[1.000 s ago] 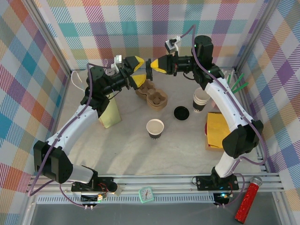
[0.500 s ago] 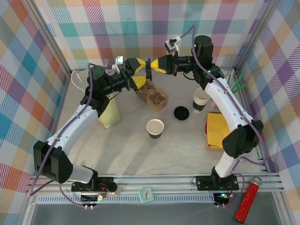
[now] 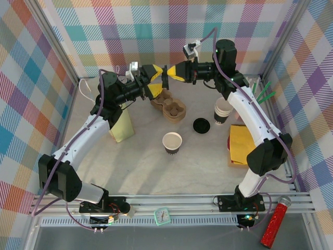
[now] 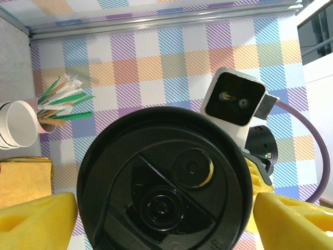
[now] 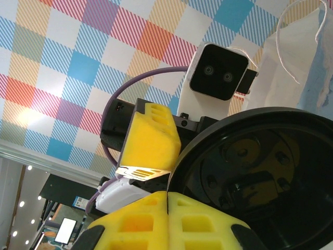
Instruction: Pack the takeout coffee
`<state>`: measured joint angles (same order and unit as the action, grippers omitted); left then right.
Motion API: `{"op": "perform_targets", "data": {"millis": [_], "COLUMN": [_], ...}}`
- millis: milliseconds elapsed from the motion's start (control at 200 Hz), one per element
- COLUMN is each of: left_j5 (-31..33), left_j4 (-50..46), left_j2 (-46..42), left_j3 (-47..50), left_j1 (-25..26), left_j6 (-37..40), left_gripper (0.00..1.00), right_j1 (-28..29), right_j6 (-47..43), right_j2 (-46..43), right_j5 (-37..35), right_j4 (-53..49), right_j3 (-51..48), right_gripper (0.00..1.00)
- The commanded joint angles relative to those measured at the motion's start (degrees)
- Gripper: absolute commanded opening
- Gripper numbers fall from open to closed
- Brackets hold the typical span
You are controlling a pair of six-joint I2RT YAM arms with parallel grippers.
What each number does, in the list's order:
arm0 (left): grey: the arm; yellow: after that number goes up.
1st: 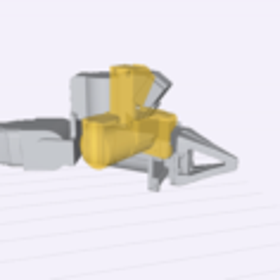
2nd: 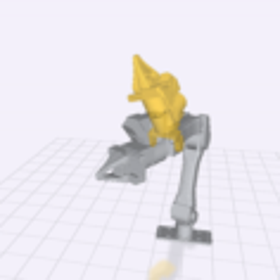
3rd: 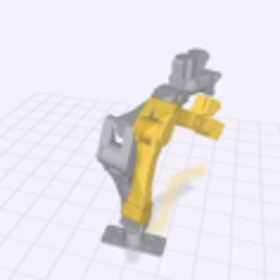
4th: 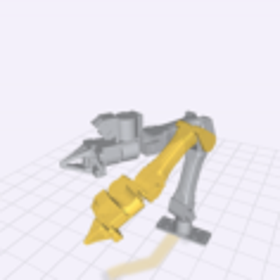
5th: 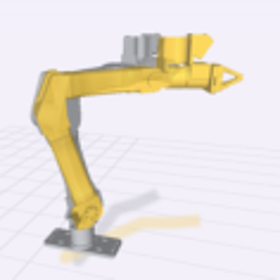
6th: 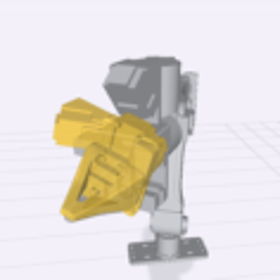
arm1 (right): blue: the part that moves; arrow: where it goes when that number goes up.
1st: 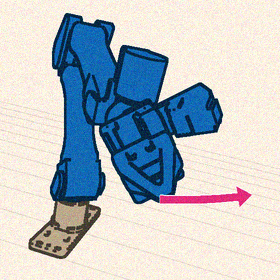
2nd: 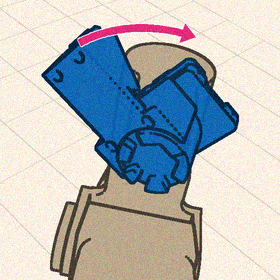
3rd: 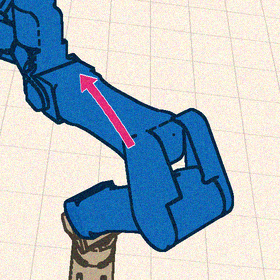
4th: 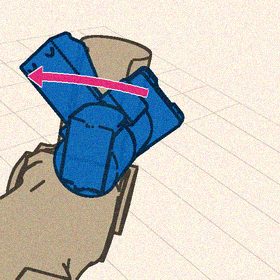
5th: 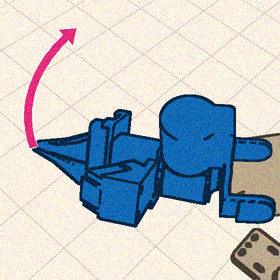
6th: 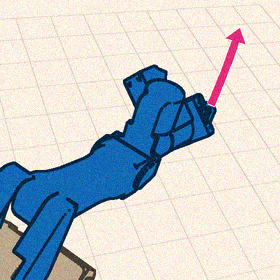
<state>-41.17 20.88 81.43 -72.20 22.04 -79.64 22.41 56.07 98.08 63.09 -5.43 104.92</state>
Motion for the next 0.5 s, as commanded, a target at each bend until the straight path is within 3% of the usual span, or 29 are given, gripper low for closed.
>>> {"op": "perform_targets", "data": {"millis": [0, 495], "left_j5": [-1.77, -1.88], "left_j4": [0.55, 5.26], "left_j2": [0.48, 1.09], "left_j3": [-1.80, -1.70], "left_j1": [0.72, 1.26], "left_j6": [0.18, -2.20], "left_gripper": [0.87, 0.80], "right_j1": [-0.27, -0.09], "right_j6": [-0.97, -1.14], "right_j2": [-0.46, -0.45], "right_j5": [0.84, 0.90], "right_j4": [0.90, 0.64], "right_j3": [0.37, 0.08], "right_gripper": [0.00, 0.00]}}
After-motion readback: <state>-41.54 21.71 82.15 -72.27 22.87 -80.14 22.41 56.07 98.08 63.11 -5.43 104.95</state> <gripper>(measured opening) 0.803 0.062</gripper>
